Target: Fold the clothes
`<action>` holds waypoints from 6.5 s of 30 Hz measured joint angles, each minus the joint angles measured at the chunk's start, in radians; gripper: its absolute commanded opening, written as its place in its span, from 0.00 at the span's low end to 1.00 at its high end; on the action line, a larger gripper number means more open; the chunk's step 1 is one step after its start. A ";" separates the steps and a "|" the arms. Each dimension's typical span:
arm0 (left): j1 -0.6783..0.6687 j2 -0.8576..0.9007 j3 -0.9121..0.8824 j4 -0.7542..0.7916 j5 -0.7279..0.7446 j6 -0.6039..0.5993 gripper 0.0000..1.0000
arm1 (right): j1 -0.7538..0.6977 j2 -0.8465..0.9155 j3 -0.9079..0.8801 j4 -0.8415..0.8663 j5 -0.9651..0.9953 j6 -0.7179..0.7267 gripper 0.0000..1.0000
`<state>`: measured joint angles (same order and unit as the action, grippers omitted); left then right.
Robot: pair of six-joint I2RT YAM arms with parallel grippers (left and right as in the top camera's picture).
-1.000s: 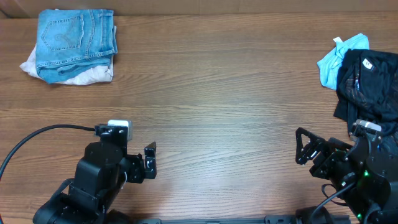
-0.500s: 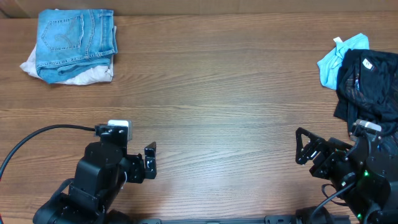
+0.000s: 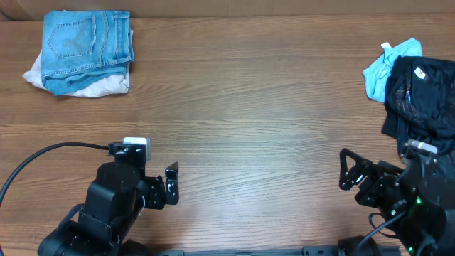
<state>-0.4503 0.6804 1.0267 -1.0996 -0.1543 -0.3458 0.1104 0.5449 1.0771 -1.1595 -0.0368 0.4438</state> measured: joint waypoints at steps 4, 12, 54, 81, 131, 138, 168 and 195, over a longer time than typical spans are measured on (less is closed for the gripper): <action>0.000 0.000 0.000 0.000 0.000 0.000 1.00 | -0.020 -0.070 -0.065 0.062 0.016 0.000 1.00; 0.000 0.001 -0.001 -0.001 0.000 0.000 1.00 | -0.079 -0.286 -0.395 0.280 0.025 -0.015 1.00; 0.000 0.001 -0.002 -0.003 0.000 0.000 1.00 | -0.084 -0.530 -1.059 1.204 -0.091 -0.315 1.00; 0.000 0.001 -0.002 -0.003 0.000 0.000 1.00 | -0.117 -0.530 -1.059 1.088 -0.094 -0.486 1.00; 0.242 -0.296 -0.610 0.694 0.225 0.227 1.00 | -0.117 -0.530 -1.059 1.087 -0.094 -0.489 1.00; 0.328 -0.435 -0.790 0.792 0.241 0.258 1.00 | -0.117 -0.530 -1.059 1.087 -0.094 -0.489 1.00; 0.478 -0.665 -1.017 1.032 0.249 0.305 1.00 | -0.117 -0.530 -1.059 1.087 -0.094 -0.489 1.00; 0.478 -0.665 -1.017 1.032 0.249 0.306 1.00 | -0.117 -0.530 -1.059 1.087 -0.094 -0.489 1.00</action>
<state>0.0273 0.0158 0.0101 -0.0673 0.0944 -0.0402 -0.0067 0.0147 0.0185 -0.0723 -0.1307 -0.0452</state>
